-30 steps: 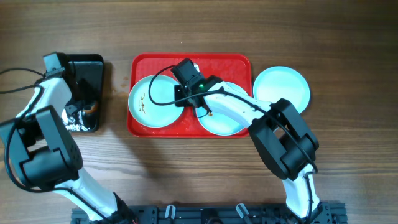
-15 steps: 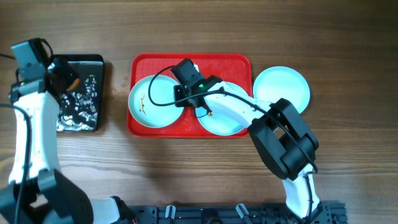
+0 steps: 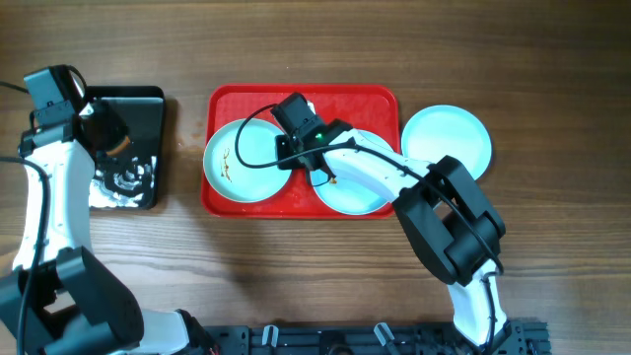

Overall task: Clean dirty plates on tray and stack at the side
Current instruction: 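Grasp the sponge in the black tray with the left gripper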

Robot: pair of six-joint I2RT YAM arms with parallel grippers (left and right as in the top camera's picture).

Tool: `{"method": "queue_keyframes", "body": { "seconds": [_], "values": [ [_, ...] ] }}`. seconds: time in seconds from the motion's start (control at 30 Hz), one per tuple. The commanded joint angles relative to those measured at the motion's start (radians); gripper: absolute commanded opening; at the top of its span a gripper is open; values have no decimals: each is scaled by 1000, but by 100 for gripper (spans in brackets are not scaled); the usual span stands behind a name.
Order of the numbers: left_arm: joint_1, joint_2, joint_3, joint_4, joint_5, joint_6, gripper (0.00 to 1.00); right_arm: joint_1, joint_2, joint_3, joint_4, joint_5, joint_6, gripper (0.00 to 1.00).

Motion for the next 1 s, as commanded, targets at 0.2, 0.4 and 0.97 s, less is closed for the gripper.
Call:
{"method": "queue_keyframes", "body": {
  "seconds": [0.2,0.4,0.97],
  "values": [
    [11,256,-59,13,-13,16,19,0,41,-4,-5,-1,-21,4],
    [12,247,-58,39,-13,16,34,0,41,-4,-5,-1,-25,4],
    [12,182,-58,45,-13,16,33,0,41,-4,-6,-1,-24,4]
  ]
}}
